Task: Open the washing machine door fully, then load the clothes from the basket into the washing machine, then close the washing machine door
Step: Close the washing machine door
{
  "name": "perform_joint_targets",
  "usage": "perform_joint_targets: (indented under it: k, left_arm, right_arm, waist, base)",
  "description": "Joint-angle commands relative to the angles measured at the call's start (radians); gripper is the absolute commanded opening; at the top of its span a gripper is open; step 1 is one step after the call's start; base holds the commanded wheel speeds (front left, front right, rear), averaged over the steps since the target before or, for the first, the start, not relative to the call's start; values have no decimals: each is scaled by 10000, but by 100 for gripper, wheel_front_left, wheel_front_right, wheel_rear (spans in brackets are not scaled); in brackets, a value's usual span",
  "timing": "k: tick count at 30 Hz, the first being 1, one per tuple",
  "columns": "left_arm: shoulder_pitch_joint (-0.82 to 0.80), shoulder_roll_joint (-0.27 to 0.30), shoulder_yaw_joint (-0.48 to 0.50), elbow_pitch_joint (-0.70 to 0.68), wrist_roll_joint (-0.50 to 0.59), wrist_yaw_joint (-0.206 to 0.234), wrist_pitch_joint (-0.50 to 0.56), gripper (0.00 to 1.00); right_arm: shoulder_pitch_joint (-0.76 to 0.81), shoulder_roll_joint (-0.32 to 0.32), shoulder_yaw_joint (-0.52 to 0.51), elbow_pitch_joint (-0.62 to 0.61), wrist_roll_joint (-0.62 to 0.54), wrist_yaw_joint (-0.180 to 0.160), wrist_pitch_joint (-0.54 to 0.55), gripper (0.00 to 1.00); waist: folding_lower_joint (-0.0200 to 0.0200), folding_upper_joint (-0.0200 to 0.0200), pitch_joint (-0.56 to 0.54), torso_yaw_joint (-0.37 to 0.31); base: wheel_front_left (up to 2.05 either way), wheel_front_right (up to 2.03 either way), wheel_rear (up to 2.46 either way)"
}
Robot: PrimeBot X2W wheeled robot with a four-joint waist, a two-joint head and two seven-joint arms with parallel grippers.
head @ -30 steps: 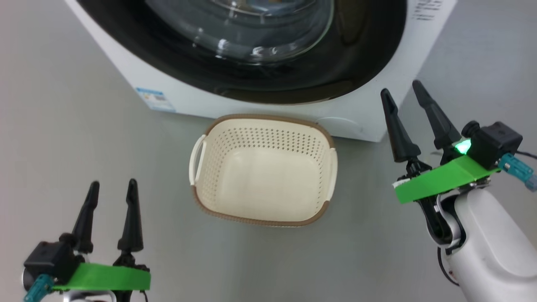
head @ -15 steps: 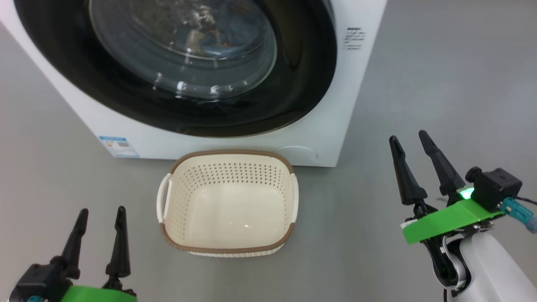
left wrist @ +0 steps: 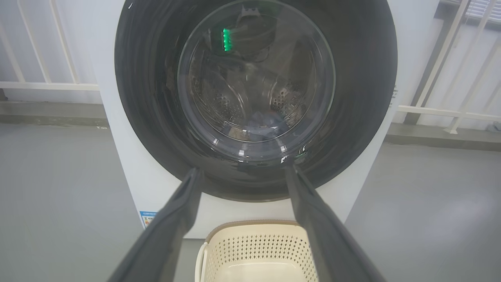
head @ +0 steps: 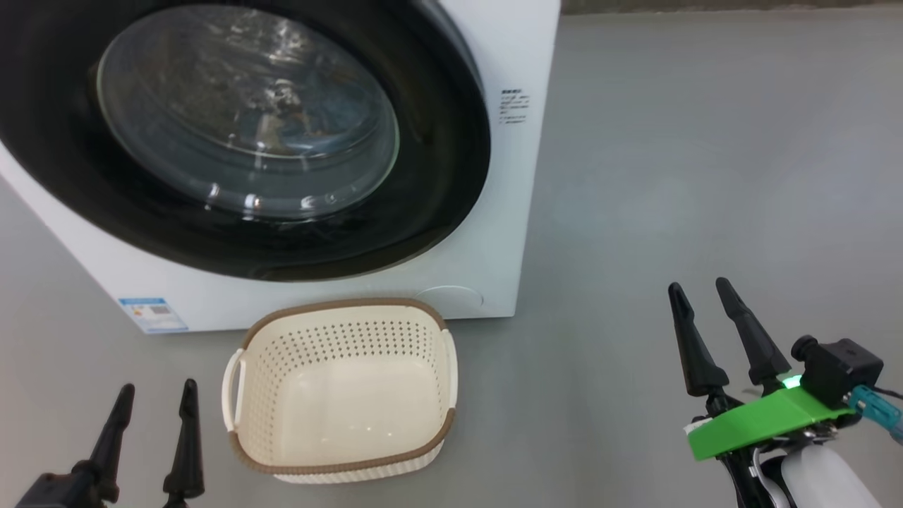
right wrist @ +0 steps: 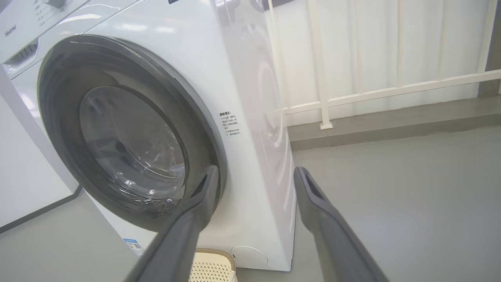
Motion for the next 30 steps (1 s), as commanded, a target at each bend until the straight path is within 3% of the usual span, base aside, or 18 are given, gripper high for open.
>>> perform_joint_targets:
  k: [1,19,30]
  left_arm:
    - [-19,253,391,-154,84,9,-65,100]
    - [234,359,1100,15,145,9,-65,100]
    - [372,339,1584,18,223,9,-65,100]
  right_arm:
    - [114,-67,126,-310,2,-27,-51,100]
    - [690,-129,-209,-457,-22,-27,-51,100]
    - [901,-158,-445,-546,-44,-27,-51,100]
  waist:
    - [1,0,-312,-328]
    - [1,0,-541,-1177]
    - [1,0,-518,-1292]
  base:
    - [0,0,0]
    - [0,0,0]
    - [0,0,0]
